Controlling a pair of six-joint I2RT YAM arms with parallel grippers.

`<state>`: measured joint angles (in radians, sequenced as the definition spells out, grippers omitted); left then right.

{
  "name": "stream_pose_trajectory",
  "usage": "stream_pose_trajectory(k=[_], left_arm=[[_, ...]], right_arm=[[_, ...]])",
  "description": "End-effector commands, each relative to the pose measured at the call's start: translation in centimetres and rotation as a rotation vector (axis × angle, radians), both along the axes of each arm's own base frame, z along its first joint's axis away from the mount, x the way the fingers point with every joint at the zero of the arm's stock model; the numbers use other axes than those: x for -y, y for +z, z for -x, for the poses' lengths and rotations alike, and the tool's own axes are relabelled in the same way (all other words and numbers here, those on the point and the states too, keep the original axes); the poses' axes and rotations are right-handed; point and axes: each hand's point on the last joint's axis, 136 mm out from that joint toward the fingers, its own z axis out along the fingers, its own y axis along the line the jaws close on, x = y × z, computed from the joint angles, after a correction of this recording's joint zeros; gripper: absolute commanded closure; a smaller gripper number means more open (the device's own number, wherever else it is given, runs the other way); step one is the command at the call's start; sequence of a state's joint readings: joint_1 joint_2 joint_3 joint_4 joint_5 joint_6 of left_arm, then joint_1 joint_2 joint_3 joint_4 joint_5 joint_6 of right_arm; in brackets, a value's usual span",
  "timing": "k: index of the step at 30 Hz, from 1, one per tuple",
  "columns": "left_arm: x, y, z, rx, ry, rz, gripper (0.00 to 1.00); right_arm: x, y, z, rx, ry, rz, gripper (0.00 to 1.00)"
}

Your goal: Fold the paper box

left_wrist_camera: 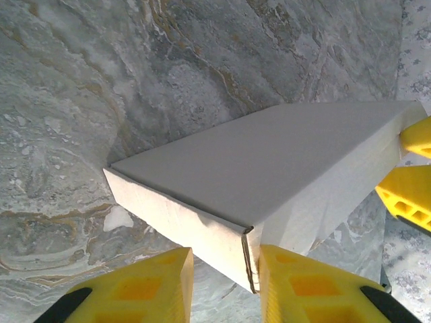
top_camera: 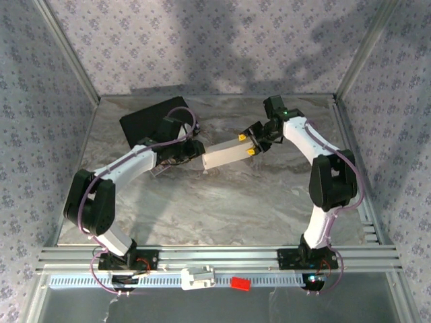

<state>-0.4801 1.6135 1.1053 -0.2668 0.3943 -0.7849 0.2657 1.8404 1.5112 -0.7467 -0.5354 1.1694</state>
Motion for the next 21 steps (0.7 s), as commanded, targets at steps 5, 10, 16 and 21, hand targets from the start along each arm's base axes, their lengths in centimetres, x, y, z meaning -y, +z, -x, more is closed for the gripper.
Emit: stream_pose_trajectory(k=[5, 10, 16, 21], left_arm=[[-4.2, -9.5, 6.2, -0.337, -0.004, -0.272, 0.7], [-4.1, -9.5, 6.0, -0.336, -0.004, -0.273, 0.7], [-4.0, -9.7, 6.0, -0.339, -0.007, -0.272, 0.71], [-4.0, -9.6, 5.9, -0.339, -0.007, -0.272, 0.71]], right_arm=[[3.1, 0.9, -0.6, 0.031, -0.031, 0.058, 0.5], [4.7, 1.8, -0.6, 0.051, -0.052, 0.106, 0.49], [5.8, 0.1, 0.1, 0.02, -0.075, 0.103, 0.51], [6.4, -1.9, 0.8, -0.025, -0.072, 0.137, 0.52]])
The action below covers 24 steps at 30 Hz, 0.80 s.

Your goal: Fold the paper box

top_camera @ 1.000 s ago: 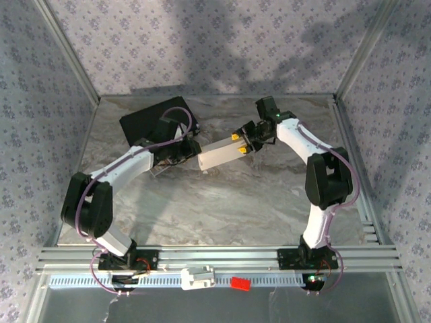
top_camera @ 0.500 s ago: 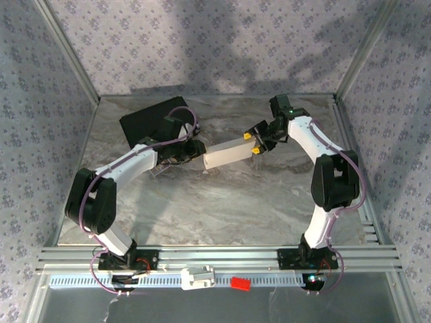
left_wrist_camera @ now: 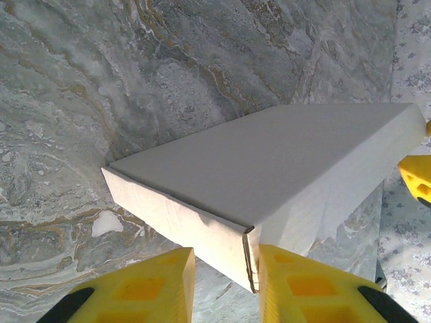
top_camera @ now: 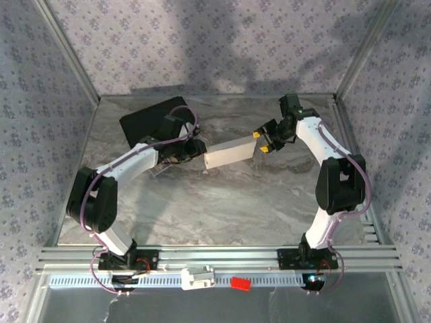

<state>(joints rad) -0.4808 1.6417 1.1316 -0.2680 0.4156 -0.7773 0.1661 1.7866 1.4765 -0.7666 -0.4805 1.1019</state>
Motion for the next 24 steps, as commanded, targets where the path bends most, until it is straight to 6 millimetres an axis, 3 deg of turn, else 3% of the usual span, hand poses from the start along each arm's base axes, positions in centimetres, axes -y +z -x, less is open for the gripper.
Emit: stream_pose_trajectory(k=[1, 10, 13, 20, 24], left_arm=[[-4.6, -9.6, 6.3, -0.332, 0.011, -0.285, 0.71], [-4.5, -9.8, 6.2, -0.335, 0.012, -0.282, 0.71], [-4.6, -9.9, 6.2, -0.338, 0.008, -0.286, 0.71], [-5.1, -10.9, 7.1, -0.354, -0.028, -0.335, 0.72], [-4.6, -10.3, 7.8, -0.348, -0.041, -0.321, 0.72]], right_arm=[[1.5, -3.2, 2.0, -0.102, -0.008, 0.071, 0.52], [3.5, -10.1, 7.1, -0.347, -0.02, 0.171, 0.53], [3.8, -11.6, 8.2, -0.418, -0.014, 0.196, 0.54], [3.8, -11.1, 7.9, -0.404, 0.016, 0.251, 0.54], [3.4, -10.3, 8.2, -0.38, 0.036, 0.217, 0.56]])
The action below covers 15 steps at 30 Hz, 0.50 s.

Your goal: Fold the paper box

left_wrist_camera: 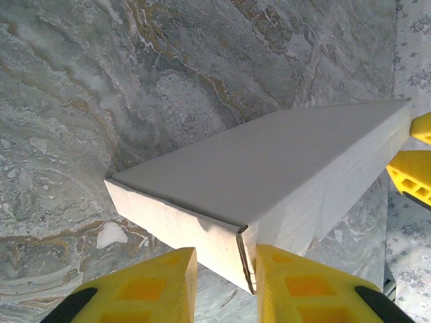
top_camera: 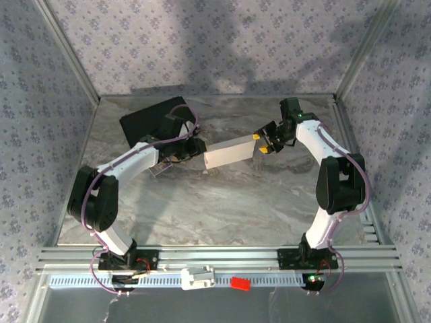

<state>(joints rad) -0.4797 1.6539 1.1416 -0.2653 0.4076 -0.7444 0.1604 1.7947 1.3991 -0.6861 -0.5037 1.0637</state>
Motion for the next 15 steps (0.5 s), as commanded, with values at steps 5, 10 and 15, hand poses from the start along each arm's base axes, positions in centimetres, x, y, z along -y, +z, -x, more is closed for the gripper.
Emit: stream_pose_trajectory(k=[5, 10, 15], left_arm=[[-2.6, -6.9, 9.1, -0.272, -0.071, -0.257, 0.67], [-2.3, -8.2, 12.3, -0.344, -0.11, -0.255, 0.62], [-2.7, -2.1, 9.9, -0.133, -0.024, -0.198, 0.16]], right_arm=[[4.9, -2.5, 7.8, -0.135, 0.031, 0.292, 0.51], [6.5, -1.7, 12.3, -0.138, 0.026, 0.316, 0.47], [9.0, 2.6, 11.1, 0.132, 0.061, 0.535, 0.01]])
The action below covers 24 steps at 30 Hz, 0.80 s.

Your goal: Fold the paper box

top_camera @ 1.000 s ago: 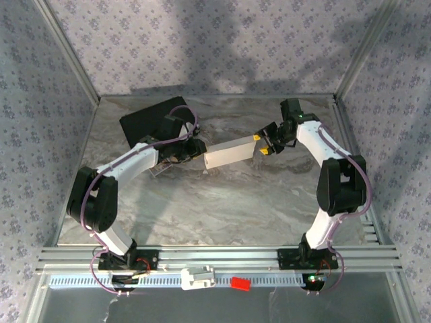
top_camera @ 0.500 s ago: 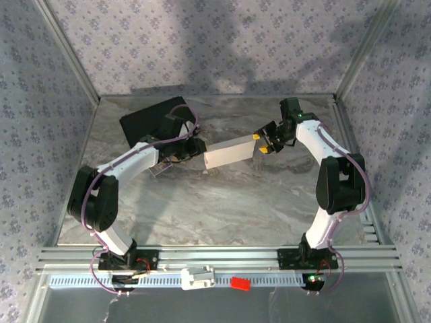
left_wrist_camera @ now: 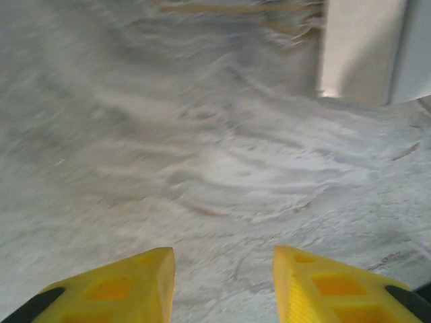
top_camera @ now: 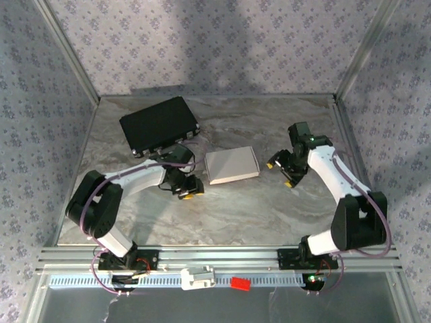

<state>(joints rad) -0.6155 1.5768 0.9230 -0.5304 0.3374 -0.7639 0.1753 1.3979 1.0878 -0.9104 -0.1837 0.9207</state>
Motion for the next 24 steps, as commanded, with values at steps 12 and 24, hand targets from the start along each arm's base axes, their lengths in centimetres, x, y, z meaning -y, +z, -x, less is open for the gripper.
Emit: stream_pose_trajectory(k=[12, 24], left_arm=[[-25.1, 17.3, -2.9, 0.938, 0.762, -0.68, 0.0], [-26.4, 7.4, -8.5, 1.116, 0.447, -0.661, 0.0]], right_arm=[[9.6, 3.9, -5.2, 0.739, 0.261, 0.868, 0.01], [8.3, -1.5, -10.0, 0.847, 0.423, 0.828, 0.01]])
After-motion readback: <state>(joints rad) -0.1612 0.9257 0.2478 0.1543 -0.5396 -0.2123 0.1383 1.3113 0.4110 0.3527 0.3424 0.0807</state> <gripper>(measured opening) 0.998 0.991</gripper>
